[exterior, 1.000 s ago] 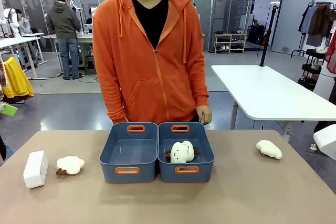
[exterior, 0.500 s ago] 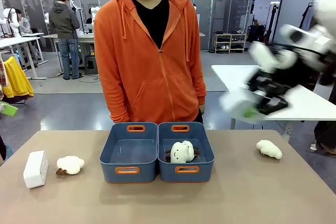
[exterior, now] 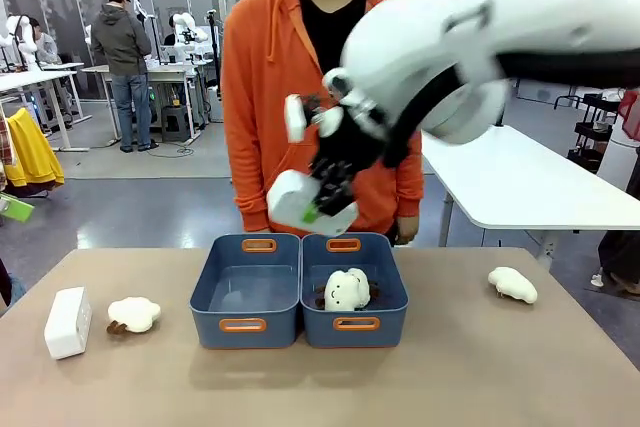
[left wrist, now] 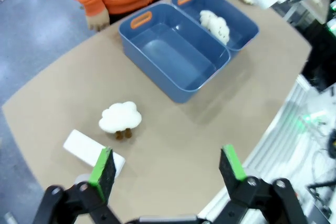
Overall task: Sort the digital clocks into the basket.
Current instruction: Pick up the Digital clock from the table and place it into the empty Plastic storage basket.
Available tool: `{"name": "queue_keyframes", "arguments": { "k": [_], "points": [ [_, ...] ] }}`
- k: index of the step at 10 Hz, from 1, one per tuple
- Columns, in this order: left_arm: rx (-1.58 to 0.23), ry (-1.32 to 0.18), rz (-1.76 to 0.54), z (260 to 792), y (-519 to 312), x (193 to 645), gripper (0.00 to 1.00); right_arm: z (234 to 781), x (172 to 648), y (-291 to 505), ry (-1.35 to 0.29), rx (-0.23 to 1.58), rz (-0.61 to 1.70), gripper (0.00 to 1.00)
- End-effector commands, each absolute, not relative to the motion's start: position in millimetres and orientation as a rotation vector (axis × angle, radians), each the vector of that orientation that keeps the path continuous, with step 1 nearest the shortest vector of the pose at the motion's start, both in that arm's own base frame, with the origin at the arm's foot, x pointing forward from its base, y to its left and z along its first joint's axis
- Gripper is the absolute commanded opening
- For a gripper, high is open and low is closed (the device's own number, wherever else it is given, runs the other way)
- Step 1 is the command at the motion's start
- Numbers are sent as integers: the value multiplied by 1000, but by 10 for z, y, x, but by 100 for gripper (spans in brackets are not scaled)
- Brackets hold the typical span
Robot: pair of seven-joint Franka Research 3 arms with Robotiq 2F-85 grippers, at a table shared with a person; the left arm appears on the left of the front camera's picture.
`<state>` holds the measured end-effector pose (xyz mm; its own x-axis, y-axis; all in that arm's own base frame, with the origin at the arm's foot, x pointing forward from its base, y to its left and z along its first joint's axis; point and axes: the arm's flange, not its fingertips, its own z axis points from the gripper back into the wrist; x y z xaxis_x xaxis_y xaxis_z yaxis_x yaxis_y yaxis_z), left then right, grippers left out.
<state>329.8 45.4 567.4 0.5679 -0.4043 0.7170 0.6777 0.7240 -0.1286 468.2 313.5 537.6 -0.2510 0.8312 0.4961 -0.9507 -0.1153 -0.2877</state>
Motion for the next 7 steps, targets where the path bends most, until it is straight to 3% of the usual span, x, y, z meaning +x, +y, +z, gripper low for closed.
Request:
{"name": "queue_keyframes", "arguments": {
  "k": [1,7],
  "points": [
    [-428,-719,-680,5681,479,3309,100,5194,4887,3684,-590,197,1622,0],
    [-428,-719,-680,5681,479,3309,100,4119,5076,4553,-470,146,1532,0]
  ]
}}
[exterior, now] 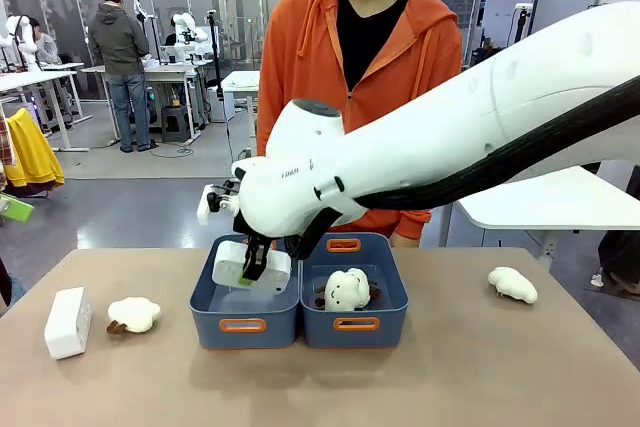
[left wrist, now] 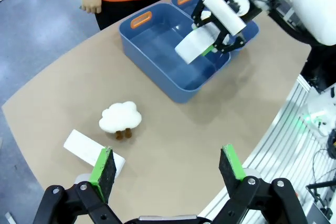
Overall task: Sort the digital clocks into the basket.
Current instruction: Pick up the Digital clock from the table and place it into the empty Plastic storage basket.
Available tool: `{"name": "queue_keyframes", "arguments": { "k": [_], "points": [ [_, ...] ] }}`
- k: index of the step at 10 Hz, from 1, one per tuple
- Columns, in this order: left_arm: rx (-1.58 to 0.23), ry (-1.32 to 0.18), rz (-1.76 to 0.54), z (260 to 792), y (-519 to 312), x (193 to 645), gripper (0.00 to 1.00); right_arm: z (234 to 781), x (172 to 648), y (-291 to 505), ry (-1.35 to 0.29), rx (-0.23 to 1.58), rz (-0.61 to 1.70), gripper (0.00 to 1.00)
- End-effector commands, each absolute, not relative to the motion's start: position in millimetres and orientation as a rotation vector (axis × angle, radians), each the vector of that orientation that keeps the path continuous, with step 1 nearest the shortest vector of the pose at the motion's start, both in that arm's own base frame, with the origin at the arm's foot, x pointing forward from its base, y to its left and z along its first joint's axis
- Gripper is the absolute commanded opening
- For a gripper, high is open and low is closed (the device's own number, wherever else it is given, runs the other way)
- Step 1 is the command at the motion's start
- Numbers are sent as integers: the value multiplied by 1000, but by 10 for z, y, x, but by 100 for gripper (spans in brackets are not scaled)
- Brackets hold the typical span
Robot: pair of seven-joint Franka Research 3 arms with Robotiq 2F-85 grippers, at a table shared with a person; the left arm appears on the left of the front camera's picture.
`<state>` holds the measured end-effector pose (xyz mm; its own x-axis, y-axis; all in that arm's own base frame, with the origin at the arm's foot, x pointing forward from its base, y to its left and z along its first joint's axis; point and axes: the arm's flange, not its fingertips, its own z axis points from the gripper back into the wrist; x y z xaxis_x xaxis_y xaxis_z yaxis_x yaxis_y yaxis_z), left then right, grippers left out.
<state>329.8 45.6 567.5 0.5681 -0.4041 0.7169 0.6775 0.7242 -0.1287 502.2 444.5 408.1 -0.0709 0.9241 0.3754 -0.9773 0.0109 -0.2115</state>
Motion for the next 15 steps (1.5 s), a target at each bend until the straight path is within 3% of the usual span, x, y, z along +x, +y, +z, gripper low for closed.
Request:
{"name": "queue_keyframes", "arguments": {
  "k": [1,2,3,4,5,6,7,9,10,15],
  "points": [
    [-428,-719,-680,5681,479,3309,100,3977,5081,4561,-454,138,1546,0],
    [-428,-719,-680,5681,479,3309,100,3845,5118,4534,-429,133,1538,0],
    [-428,-719,-680,5681,479,3309,100,3800,5124,4514,-416,131,1536,61],
    [-428,-719,-680,5681,479,3309,100,3799,5114,4497,-420,126,1536,69],
    [-428,-719,-680,5681,479,3309,100,3808,5110,4476,-424,126,1533,84],
    [-428,-719,-680,5681,479,3309,100,3819,5104,4437,-427,130,1529,84],
    [-428,-719,-680,5681,479,3309,100,3839,5060,4398,-432,139,1527,100],
    [-428,-719,-680,5681,479,3309,100,3941,4891,3971,-453,139,1556,100],
    [-428,-719,-680,5681,479,3309,100,3832,5130,4421,-438,142,1554,100],
    [-428,-719,-680,5681,479,3309,100,3832,5130,4421,-438,142,1554,100]
  ]
}}
